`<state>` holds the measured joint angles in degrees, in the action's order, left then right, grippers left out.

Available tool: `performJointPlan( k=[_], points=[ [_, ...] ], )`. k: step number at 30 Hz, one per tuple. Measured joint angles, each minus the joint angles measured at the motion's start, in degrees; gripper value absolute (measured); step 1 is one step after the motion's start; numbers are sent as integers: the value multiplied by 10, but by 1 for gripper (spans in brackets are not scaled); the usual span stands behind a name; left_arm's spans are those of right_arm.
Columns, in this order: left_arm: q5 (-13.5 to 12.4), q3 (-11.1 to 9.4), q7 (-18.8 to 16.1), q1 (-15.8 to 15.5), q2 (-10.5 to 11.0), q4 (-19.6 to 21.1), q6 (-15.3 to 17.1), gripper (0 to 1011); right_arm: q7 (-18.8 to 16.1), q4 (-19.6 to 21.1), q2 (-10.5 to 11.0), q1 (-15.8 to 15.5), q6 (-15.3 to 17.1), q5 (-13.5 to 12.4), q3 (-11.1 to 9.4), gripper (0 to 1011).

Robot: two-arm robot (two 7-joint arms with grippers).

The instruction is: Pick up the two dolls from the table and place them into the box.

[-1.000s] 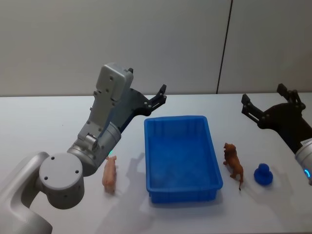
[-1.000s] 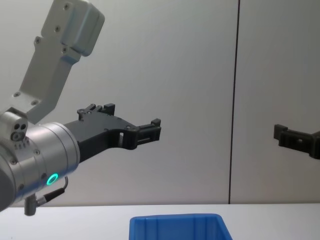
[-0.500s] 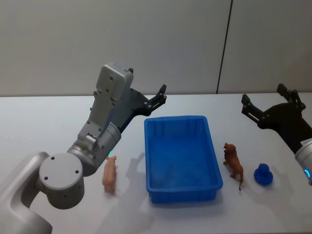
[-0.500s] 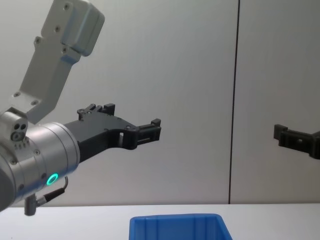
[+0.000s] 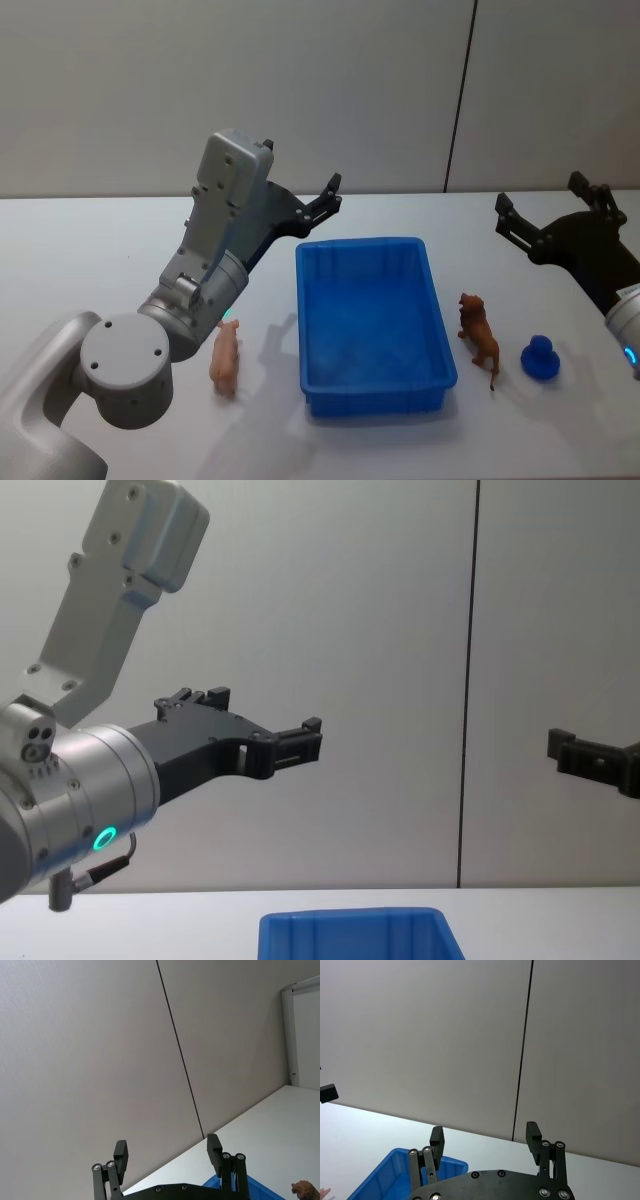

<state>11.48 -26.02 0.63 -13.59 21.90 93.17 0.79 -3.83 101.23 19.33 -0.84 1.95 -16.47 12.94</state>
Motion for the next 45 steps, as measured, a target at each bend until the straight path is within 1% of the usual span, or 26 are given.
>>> performJointPlan(
  k=[15,21,25,33,45],
  points=[
    [0,0,0,0,0,0,0,1001,0,0,0,0,0,0,0,1001],
    [0,0,0,0,0,0,0,1001,1,-5,-4,5,5,0,0,1001],
    [0,0,0,0,0,0,0,1001,4,-11,-9,11,16,0,1,1001],
    [0,0,0,0,0,0,0,1001,18,-35,-20,26,51,3,0,1001],
    [0,0,0,0,0,0,0,1001,33,-71,-25,38,92,11,-4,1001]
  ],
)
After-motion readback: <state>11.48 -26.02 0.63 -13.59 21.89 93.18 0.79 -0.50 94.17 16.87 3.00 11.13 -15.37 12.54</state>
